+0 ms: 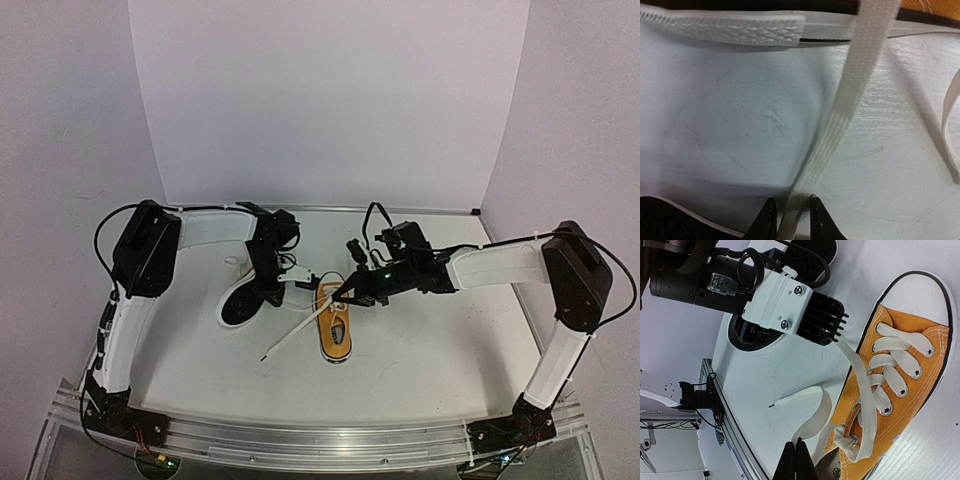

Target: Tie the shoes

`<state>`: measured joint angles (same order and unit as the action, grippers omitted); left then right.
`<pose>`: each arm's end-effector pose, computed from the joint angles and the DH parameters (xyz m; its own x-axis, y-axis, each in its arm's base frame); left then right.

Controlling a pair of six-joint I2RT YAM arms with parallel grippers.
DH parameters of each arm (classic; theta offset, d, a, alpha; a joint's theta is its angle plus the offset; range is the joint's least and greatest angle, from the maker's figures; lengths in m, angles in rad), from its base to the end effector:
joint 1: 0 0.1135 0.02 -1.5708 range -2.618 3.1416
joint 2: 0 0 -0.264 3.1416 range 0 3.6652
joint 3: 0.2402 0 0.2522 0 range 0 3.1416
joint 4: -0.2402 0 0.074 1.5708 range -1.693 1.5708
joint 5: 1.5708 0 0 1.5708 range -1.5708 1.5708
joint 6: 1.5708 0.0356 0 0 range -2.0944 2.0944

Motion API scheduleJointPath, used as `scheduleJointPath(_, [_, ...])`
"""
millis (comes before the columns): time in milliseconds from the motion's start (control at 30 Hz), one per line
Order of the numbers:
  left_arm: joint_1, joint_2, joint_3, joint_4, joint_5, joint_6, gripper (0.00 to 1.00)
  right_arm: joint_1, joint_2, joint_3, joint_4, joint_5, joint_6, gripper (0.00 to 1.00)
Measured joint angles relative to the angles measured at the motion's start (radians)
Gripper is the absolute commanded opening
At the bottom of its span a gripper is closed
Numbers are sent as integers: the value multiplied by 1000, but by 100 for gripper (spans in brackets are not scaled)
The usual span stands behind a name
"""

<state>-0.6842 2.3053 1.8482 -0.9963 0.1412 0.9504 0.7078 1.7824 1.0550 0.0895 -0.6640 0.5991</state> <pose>0.3502 -0.2921 0.1467 0.0721 0.9807 -0.1818 0.9974 -0.0708 0.0140 0.2747 0.2639 0.1928 -0.8745 -0.1638 -0.4565 -0.4784 0.4467 0.7561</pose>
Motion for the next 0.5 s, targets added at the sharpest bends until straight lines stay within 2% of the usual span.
scheduleJointPath(67, [0, 0, 1, -11, -5, -1, 3, 0, 0, 0, 0, 0, 0, 0])
scheduleJointPath(133, [0, 0, 0, -17, -5, -6, 0, 0, 0, 0, 0, 0, 0, 0])
scheduleJointPath(267, [0, -23, -36, 12, 6, -12, 0, 0, 0, 0, 0, 1, 0, 0])
scheduleJointPath(500, [0, -218, -265, 145, 69, -75, 0, 0, 0, 0, 0, 11, 0, 0])
